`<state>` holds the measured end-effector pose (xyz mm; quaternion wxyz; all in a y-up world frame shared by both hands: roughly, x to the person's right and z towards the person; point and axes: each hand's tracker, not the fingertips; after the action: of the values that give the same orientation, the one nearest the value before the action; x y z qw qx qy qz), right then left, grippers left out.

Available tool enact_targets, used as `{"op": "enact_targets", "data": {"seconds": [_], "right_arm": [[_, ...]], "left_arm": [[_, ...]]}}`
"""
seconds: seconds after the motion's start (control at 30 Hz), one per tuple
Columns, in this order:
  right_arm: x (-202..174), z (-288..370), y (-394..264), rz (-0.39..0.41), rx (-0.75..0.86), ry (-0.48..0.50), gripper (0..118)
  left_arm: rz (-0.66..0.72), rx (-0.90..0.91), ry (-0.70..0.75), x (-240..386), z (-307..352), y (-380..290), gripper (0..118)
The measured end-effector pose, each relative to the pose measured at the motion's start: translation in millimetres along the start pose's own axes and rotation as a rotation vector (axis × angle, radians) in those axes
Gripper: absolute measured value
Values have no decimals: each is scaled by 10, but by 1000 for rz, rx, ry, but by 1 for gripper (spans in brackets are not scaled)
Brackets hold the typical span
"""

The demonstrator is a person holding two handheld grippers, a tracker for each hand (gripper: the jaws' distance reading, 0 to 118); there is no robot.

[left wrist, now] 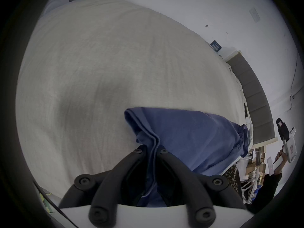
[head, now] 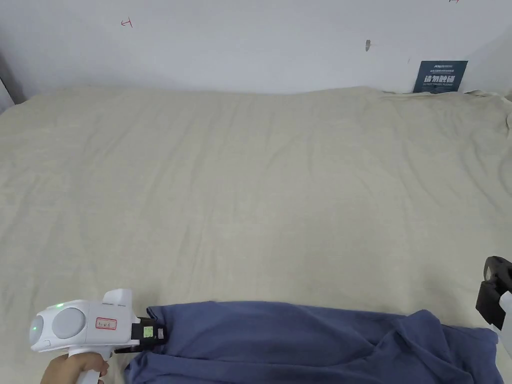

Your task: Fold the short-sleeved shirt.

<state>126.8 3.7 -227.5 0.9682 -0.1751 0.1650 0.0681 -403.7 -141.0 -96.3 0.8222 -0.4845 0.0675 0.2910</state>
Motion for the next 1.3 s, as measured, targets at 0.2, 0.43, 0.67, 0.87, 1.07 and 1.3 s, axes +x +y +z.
{"op": "enact_targets", "data": {"seconds": [0.2,0.43,0.67,0.87,1.07,1.3], "right_arm": [[50,-6,28,2,8,5,0],[69,-1,70,0,22,10,0],[73,27,82,-7,34,25,0],[111,68,59,-20,31,32,0],[148,125,38,-28,37,34,0],[260,194,8,-40,42,19,0]], "left_arm": [[-30,71,78,38,313,72,3],[8,125,98,-226,685,234,1],[72,145,211,-172,1142,306,1],[20,100,178,264,1065,286,1],[-108,41,12,1003,812,360,1],[-154,-40,-70,1800,183,272,1]]}}
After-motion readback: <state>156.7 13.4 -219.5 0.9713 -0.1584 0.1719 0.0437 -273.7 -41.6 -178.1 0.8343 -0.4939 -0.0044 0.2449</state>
